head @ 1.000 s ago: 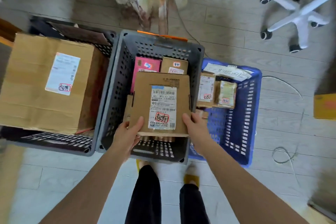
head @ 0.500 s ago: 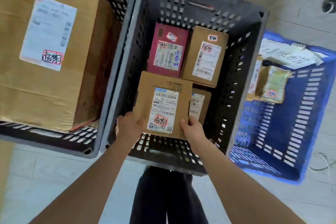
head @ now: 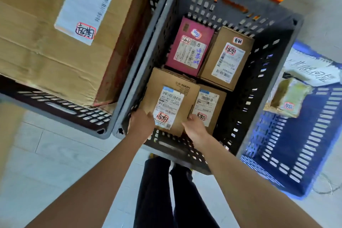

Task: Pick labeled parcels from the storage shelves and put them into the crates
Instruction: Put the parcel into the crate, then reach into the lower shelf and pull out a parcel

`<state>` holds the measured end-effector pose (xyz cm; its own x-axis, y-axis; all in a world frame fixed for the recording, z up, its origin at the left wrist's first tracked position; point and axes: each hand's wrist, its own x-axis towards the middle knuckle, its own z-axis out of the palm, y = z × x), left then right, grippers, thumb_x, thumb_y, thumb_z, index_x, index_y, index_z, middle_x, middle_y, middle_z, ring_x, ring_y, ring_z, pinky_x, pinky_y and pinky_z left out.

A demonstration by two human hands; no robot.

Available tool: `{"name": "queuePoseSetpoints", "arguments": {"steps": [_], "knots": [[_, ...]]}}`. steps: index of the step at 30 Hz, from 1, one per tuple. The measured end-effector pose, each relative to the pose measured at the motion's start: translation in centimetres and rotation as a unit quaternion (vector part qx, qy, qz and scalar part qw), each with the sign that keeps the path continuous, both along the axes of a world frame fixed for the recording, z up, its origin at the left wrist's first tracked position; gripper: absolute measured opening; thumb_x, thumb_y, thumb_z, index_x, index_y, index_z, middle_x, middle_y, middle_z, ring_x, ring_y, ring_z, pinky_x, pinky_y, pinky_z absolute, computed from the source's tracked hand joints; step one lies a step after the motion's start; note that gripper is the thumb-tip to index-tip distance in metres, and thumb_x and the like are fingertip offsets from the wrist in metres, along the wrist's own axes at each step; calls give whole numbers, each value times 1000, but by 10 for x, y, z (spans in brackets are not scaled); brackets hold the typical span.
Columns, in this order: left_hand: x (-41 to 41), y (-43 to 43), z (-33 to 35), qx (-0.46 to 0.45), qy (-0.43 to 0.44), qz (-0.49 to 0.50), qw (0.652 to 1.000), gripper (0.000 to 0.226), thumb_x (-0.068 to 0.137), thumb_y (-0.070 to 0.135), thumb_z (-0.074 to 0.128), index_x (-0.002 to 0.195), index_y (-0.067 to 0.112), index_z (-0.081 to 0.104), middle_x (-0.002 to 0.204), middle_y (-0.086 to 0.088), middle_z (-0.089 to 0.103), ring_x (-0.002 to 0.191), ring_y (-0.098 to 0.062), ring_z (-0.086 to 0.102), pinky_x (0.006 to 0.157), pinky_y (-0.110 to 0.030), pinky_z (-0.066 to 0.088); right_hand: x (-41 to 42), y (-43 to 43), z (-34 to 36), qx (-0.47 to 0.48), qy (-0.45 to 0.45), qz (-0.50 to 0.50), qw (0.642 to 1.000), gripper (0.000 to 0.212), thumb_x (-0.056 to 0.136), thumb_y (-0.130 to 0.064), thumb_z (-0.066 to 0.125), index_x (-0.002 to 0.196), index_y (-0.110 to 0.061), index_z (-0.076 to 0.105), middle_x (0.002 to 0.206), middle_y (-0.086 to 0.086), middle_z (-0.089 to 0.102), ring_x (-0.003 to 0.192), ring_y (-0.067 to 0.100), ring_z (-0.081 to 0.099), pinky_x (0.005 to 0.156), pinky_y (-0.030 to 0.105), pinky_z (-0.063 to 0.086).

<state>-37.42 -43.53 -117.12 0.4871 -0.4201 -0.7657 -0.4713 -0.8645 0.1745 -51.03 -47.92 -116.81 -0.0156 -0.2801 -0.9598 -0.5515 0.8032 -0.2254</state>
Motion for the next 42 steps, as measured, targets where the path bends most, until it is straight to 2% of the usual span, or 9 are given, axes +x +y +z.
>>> {"name": "queuePoseSetpoints", "arguments": {"steps": [3, 6, 10, 13, 20, 24, 30, 38, 42], "knots": [[-3, 0, 55, -58, 49, 97, 992, 39, 96, 27, 40, 113, -7, 51, 109, -26, 58, 100, -38, 56, 71, -33, 37, 7, -11, 62, -44, -10, 34, 998, 49, 96, -13, 41, 143, -8, 31, 145, 7, 42, 128, 24, 46, 105, 35, 38], [3, 0, 130, -149, 91, 199, 964, 41, 90, 39, 46, 81, 0, 54, 72, -20, 50, 70, -32, 50, 60, -31, 30, 23, -22, 133, -87, -28, 71, 993, 41, 95, -17, 46, 135, -9, 44, 140, 11, 48, 121, 29, 52, 101, 36, 41], [32, 18, 229, -189, 78, 299, 932, 35, 92, 29, 43, 104, 0, 57, 89, -24, 58, 84, -37, 58, 68, -38, 46, 64, -21, 221, -125, -97, 90, 983, 42, 94, -24, 52, 134, -12, 47, 136, 8, 51, 117, 19, 51, 105, 34, 37], [66, 47, 294, -227, 55, 334, 913, 23, 93, 18, 41, 83, 2, 53, 70, -12, 46, 61, -25, 39, 50, -30, 30, 108, -5, 285, -152, -139, 124, 971, 42, 93, -23, 53, 133, -9, 48, 134, 6, 51, 125, 21, 48, 109, 36, 35], [154, 171, 415, -324, -19, 435, 840, 30, 91, 14, 39, 62, 15, 32, 60, 0, 26, 55, -15, 23, 56, -29, 19, 225, 94, 398, -179, -248, 183, 934, 8, 91, -22, 56, 93, -16, 61, 107, 11, 64, 103, 22, 61, 96, 34, 43], [198, 262, 462, -361, -64, 462, 808, 35, 90, 11, 40, 58, 16, 25, 57, 1, 22, 53, -14, 19, 51, -28, 12, 278, 167, 439, -198, -271, 254, 907, 31, 88, -35, 57, 92, -4, 60, 120, 27, 56, 117, 39, 51, 105, 54, 35], [250, 345, 480, -387, -111, 462, 791, 26, 93, 14, 40, 67, 9, 39, 63, -5, 33, 58, -17, 27, 57, -30, 16, 333, 230, 466, -240, -296, 277, 882, 12, 86, -38, 60, 79, -28, 62, 103, 3, 65, 109, 23, 59, 101, 41, 43], [317, 332, 430, -375, -86, 469, 795, 27, 94, 20, 42, 69, 9, 40, 63, -6, 33, 58, -19, 27, 56, -28, 18, 402, 205, 415, -278, -256, 255, 890, 28, 87, -33, 61, 105, -11, 62, 111, 8, 62, 111, 22, 57, 100, 38, 43], [365, 306, 384, -363, -78, 509, 777, 23, 94, 22, 42, 75, 9, 42, 66, -8, 35, 63, -21, 31, 57, -28, 22, 454, 169, 370, -311, -220, 256, 889, 32, 89, -36, 57, 105, -8, 60, 96, 6, 55, 90, 22, 50, 73, 28, 39]]}}
